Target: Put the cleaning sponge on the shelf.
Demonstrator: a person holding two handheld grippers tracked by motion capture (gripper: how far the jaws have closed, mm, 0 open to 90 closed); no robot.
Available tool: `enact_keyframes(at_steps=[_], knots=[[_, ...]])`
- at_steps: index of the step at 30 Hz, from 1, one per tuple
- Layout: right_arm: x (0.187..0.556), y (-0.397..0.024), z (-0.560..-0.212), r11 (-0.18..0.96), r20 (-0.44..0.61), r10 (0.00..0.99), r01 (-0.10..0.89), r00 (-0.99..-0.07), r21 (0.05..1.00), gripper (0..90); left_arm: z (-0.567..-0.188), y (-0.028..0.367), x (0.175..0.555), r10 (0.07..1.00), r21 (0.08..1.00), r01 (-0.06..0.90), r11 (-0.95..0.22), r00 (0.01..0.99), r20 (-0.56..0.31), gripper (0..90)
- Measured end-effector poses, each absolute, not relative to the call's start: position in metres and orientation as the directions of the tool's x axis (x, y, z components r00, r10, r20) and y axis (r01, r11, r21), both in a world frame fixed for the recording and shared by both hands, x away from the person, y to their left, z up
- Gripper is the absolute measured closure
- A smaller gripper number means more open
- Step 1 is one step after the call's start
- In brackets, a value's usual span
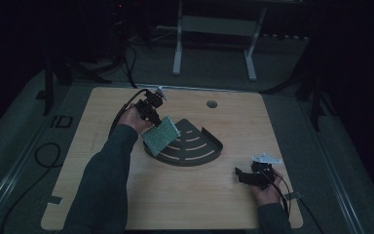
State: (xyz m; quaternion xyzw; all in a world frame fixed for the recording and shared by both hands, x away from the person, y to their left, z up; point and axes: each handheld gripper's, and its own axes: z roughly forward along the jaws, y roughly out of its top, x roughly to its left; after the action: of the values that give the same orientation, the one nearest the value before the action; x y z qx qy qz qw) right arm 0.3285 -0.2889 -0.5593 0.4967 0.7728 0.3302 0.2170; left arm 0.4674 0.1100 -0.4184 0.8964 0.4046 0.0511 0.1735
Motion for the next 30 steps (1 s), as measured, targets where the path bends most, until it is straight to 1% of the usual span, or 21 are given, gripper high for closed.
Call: enact_keyframes(at_steps=[13, 21, 30], knots=[[0.329, -0.289, -0.559, 0.288, -0.007, 0.911, 0.624, -0.412, 0.726, 15.9, -0.423, 0.105, 0.477, 0.772, 0.379, 0.724, -0.576, 0.635, -0.04, 89.9], [0.329, -0.289, -0.559, 0.288, -0.007, 0.911, 0.624, -0.412, 0.726, 15.9, -0.429, 0.1, 0.479, 0.77, 0.39, 0.709, -0.587, 0.638, 0.0, 89.9], [0.329, -0.289, -0.559, 0.289, -0.007, 0.911, 0.624, -0.412, 0.726, 15.9, -0.44, 0.095, 0.481, 0.768, 0.358, 0.711, -0.605, 0.64, 0.025, 89.8]])
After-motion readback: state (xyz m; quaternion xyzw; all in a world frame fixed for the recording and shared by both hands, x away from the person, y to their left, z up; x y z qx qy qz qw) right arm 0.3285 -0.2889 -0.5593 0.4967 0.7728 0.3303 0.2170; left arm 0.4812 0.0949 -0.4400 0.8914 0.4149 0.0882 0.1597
